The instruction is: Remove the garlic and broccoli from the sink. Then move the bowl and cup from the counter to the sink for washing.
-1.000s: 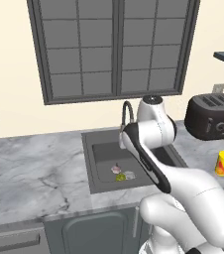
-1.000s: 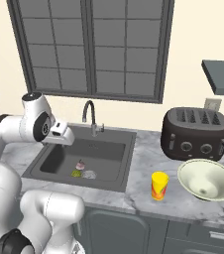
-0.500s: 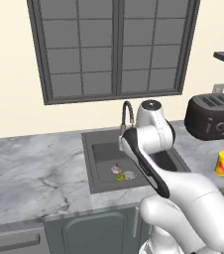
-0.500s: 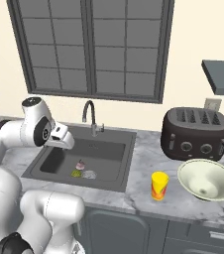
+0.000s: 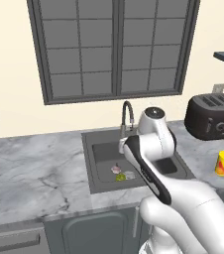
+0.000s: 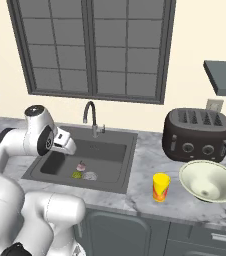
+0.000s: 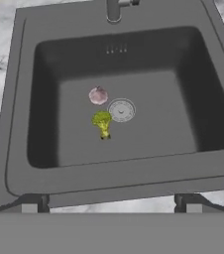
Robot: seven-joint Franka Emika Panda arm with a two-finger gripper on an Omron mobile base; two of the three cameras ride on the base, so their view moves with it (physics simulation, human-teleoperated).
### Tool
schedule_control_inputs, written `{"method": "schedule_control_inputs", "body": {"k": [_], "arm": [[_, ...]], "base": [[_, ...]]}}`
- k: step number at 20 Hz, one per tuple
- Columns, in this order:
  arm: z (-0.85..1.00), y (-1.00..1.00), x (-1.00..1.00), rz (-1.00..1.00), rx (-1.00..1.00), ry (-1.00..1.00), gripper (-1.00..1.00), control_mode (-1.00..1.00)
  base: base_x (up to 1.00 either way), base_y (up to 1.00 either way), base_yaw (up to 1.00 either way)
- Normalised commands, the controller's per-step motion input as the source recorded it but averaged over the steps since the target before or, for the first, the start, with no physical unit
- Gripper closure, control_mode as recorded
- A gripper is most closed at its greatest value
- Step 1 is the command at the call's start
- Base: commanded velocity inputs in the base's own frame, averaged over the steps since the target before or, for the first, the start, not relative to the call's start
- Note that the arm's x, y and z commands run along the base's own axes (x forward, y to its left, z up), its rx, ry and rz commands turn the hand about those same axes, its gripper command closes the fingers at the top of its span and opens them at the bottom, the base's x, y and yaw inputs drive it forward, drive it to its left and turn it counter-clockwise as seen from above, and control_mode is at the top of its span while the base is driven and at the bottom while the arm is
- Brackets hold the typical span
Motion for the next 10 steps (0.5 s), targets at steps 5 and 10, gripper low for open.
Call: {"method": "schedule_control_inputs", "body": {"k": [5,10], "arm": [[-0.13,0.00,0.10,0.00,0.04,-0.01,-1.00,-1.00],[-0.12,0.00,0.16,0.00,0.00,0.00,-1.00,-1.00]], "base": [[0.00,0.00,0.00],[0.00,0.00,0.00]]}}
